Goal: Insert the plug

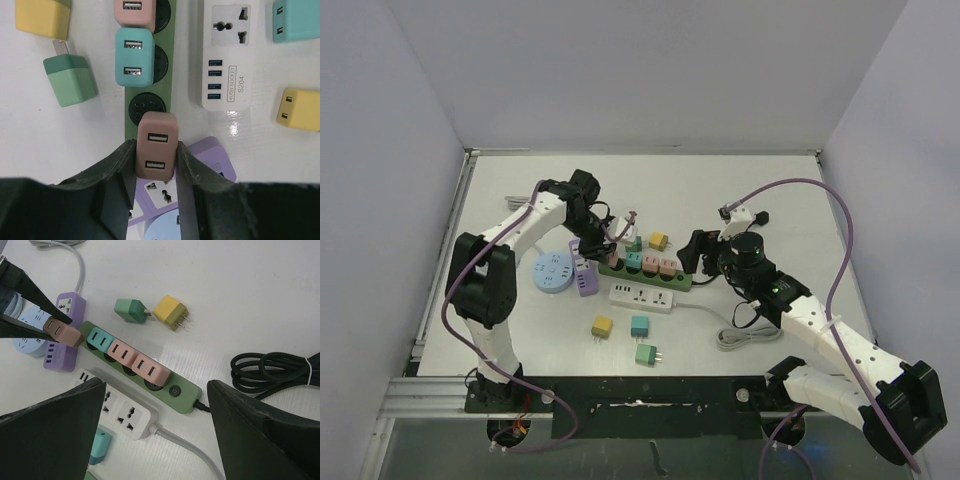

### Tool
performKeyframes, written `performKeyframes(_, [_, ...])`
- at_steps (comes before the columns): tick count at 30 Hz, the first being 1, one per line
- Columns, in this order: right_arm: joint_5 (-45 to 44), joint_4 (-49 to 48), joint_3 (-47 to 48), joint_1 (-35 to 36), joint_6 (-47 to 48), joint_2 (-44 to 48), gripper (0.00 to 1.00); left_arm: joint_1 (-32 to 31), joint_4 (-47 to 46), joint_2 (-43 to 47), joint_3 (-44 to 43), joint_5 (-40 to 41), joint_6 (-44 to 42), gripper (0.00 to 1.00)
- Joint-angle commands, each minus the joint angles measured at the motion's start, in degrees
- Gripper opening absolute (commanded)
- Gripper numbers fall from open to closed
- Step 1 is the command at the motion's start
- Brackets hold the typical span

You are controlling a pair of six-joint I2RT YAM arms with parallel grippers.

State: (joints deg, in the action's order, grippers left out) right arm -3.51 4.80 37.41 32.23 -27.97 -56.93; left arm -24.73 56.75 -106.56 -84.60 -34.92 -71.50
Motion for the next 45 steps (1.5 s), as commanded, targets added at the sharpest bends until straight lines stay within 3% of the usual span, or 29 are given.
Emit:
performKeyframes(1, [0.8, -3.7, -0.1, -0.5, -0.7, 0.4, 0.85, -0.7, 5.1, -0.8, -4.1, -3.9, -5.9, 0.15])
performKeyframes(11, [1.2, -4.2, -0.4, -1.5, -0.6, -0.5, 0.84, -0.5, 9.2, -6.7, -10.1, -6.7, -8.9, 0.15])
performKeyframes(22, [1.6, -4.3, -0.8, -2.2, -0.7, -0.7, 0.84, 0.3, 4.0, -7.2, -6.1, -7.6, -6.3, 0.15])
performKeyframes(30, [1.7, -4.4, -1.1, -2.3, -0.7, -0.9, 0.84, 0.3, -0.4, -7.1, -3.2, -4.8, -3.0, 0.14])
performKeyframes(40, [1.9, -4.5, -1.4, -2.5, -0.7, -1.0, 0.84, 0.6, -1.7, -8.0, -3.5, 4.7, -1.1, 0.11])
performKeyframes(45, [2.1, -4.7, -1.2, -2.6, -0.7, -1.4, 0.84, 1.2, 1.0, -8.1, -6.0, 3.1, -3.2, 0.11])
